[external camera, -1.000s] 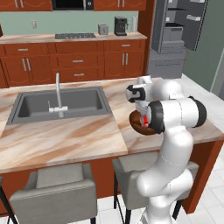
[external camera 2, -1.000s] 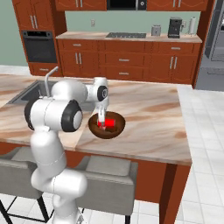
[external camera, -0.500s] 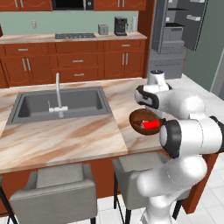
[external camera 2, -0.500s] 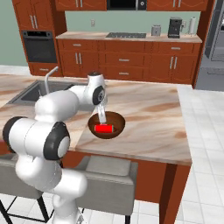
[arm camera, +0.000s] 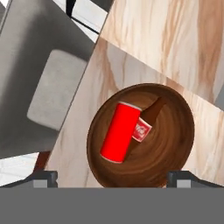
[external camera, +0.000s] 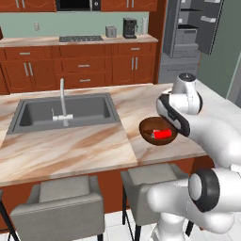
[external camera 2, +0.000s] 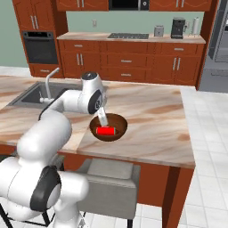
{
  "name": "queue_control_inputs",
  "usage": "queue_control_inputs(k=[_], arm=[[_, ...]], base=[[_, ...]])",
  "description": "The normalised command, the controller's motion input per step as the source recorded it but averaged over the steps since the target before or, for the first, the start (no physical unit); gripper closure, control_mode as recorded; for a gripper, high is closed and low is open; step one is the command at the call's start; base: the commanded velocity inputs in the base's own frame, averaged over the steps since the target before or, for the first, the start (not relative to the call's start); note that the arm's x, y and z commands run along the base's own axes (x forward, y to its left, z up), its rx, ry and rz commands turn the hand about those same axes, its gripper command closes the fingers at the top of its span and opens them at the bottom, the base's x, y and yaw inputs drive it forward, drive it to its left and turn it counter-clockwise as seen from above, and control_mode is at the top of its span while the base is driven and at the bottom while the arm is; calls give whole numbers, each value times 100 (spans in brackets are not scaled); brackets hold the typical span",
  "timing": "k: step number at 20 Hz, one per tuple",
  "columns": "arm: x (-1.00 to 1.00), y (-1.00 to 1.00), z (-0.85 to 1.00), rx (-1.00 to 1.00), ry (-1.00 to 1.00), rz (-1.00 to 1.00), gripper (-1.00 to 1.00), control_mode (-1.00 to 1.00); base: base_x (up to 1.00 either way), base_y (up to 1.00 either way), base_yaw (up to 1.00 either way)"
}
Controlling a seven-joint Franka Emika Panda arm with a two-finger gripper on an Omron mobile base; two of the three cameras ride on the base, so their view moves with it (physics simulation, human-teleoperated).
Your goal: Open the fridge, grab two sodas, and place both sodas inside the bowl with ice on the dining counter.
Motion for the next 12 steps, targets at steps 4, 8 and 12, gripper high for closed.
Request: queue_control_inputs(k=[4, 8, 12], arm=[[-51, 0, 35, 1, -11, 1, -100, -100], [-58, 0, 35, 3, -8, 0, -100, -100], [-61, 0, 37, 7, -5, -6, -100, -100]], base=[[0, 0, 0], [0, 0, 0], [0, 0, 0]])
